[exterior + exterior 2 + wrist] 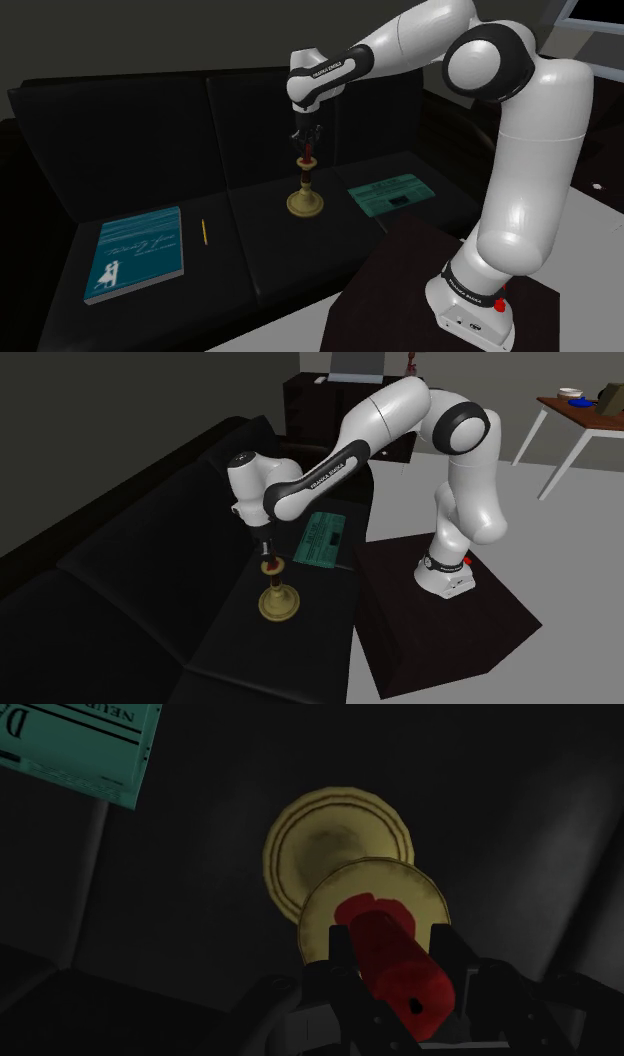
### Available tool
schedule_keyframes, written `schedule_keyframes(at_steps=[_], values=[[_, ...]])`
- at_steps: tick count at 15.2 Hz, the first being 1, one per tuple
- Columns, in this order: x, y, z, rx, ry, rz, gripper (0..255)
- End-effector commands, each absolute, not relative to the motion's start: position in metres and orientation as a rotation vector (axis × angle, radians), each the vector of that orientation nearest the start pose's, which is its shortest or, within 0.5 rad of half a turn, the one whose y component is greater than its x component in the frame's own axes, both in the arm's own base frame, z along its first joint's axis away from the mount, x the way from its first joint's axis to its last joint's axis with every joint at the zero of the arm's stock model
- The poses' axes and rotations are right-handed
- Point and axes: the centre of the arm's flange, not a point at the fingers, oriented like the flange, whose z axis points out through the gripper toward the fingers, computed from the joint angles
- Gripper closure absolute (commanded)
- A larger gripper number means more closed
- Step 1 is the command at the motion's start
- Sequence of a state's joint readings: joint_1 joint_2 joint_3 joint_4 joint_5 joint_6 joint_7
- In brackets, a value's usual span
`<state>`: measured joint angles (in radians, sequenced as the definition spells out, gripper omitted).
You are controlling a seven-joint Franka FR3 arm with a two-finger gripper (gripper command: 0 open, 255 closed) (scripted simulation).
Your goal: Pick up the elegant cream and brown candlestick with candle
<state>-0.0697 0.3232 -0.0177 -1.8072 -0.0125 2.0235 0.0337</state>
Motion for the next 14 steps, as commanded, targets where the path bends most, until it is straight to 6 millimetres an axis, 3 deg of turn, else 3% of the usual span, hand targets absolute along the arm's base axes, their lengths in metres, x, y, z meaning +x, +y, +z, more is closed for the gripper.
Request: schedule_keyframes(at_steps=[1,14], values=[[0.621,-0.054,0.355,-3.146,0.18,0.173,255],[0.621,-0.054,0.419,-3.146,0.18,0.173,255]])
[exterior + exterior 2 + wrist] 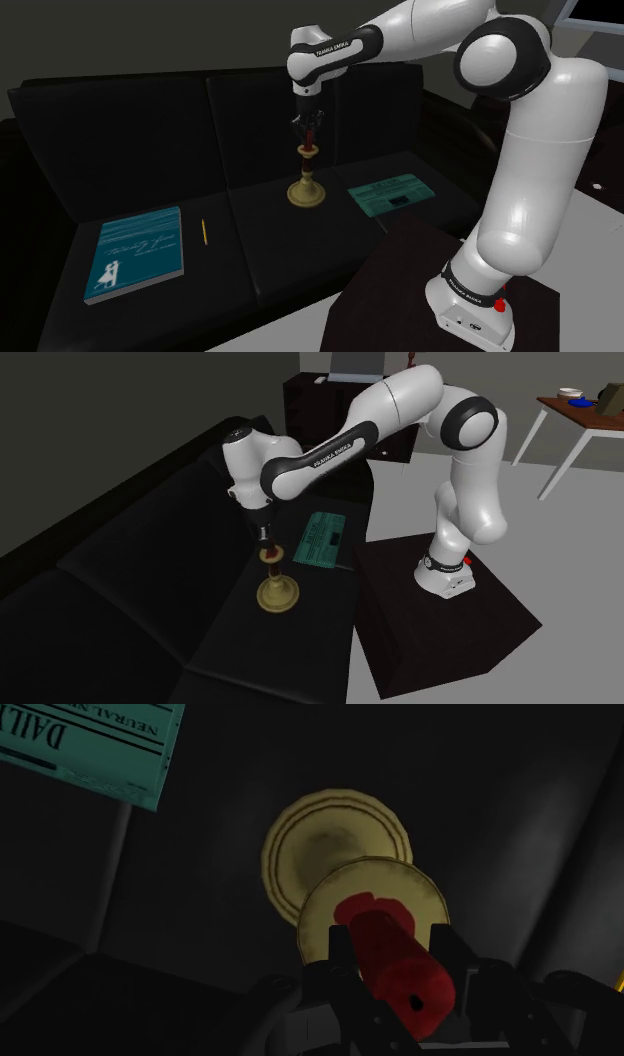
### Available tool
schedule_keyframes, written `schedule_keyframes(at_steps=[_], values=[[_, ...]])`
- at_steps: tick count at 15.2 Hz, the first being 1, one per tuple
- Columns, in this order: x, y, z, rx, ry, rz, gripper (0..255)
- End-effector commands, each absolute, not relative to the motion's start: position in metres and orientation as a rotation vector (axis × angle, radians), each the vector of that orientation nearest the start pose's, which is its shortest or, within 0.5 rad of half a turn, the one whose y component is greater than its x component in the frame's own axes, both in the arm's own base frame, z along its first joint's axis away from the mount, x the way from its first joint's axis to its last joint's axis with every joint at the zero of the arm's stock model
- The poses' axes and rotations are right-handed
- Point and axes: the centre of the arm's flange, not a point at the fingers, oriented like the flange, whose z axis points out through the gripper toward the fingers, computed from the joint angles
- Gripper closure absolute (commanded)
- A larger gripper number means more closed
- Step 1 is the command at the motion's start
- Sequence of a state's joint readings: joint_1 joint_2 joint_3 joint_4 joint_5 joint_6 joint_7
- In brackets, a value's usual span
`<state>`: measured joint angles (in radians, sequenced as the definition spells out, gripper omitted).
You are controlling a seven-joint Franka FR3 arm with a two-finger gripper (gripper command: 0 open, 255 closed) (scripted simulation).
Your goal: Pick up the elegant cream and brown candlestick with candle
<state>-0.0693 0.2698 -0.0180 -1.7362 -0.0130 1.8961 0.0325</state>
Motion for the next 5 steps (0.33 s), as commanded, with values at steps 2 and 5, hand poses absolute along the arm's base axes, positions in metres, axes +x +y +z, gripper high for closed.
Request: schedule_keyframes(at_steps=[2,5], values=[[0.621,-0.054,0.43,-3.146,0.18,0.173,255],[0.621,-0.054,0.436,-3.146,0.18,0.173,255]])
